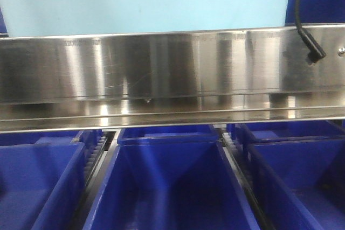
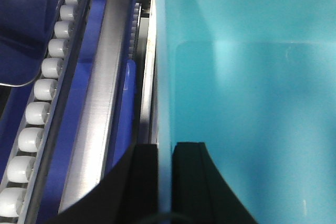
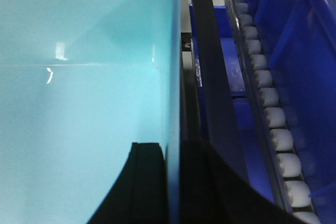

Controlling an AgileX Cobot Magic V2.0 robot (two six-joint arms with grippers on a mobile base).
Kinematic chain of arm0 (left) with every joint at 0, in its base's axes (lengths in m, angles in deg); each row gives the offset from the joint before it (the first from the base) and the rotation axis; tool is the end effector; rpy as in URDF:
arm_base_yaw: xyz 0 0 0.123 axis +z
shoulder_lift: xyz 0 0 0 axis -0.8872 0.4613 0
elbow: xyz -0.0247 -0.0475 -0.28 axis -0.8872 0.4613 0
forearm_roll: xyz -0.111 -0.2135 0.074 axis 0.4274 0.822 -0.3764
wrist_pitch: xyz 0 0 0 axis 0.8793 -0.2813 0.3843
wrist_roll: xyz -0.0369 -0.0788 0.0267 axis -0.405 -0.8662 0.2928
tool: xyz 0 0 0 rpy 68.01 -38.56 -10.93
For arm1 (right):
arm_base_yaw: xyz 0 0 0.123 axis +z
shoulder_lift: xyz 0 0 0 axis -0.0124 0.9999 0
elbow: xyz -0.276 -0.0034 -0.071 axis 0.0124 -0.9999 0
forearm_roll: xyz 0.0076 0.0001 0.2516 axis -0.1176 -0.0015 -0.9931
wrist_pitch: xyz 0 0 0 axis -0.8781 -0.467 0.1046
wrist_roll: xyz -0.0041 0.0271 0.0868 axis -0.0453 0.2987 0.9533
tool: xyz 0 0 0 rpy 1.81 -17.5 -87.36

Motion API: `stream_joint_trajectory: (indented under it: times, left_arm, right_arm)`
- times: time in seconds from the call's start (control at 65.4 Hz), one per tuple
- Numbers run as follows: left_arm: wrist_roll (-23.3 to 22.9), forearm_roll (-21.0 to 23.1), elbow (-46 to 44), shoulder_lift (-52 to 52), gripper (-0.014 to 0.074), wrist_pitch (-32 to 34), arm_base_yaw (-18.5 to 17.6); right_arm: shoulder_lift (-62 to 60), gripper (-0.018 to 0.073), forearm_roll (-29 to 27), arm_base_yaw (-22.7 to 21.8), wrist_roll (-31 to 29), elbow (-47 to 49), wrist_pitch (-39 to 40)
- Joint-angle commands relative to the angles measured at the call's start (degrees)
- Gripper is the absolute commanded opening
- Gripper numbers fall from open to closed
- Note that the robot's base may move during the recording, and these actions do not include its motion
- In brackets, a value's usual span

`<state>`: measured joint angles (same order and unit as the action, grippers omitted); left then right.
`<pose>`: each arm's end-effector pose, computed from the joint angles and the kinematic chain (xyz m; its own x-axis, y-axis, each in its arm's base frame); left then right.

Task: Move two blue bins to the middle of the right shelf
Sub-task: 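Lower the light-blue bin onto the shelf rollers with both grippers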

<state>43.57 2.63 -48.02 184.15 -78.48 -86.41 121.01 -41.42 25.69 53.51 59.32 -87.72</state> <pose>0.3360 -0.1133 0.4467 -0.7104 -0.0801 -0.6992 -0.1146 0.9934 0.0026 0.3423 0.1355 0.4481 -0.6656 0.0150 -0.7462 0.0163 0.9999 0.0056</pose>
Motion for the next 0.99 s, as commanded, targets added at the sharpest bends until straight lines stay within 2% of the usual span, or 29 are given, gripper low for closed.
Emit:
stream_joint_trajectory:
  times: [0.0, 0.979]
  left_arm:
    - [0.92, 3.71, -0.50, 0.06, -0.0111, 2.95, -0.82]
    - [2.31, 4.64, -0.39, 2.07, -0.0111, 2.95, -0.82]
  right_arm:
    - [-0.04, -0.0162, -2.79, 0.69, 0.99, 0.63, 3.85]
    - [1.85, -0.0162, -3.67, 0.69, 1.08, 0.53, 0.47]
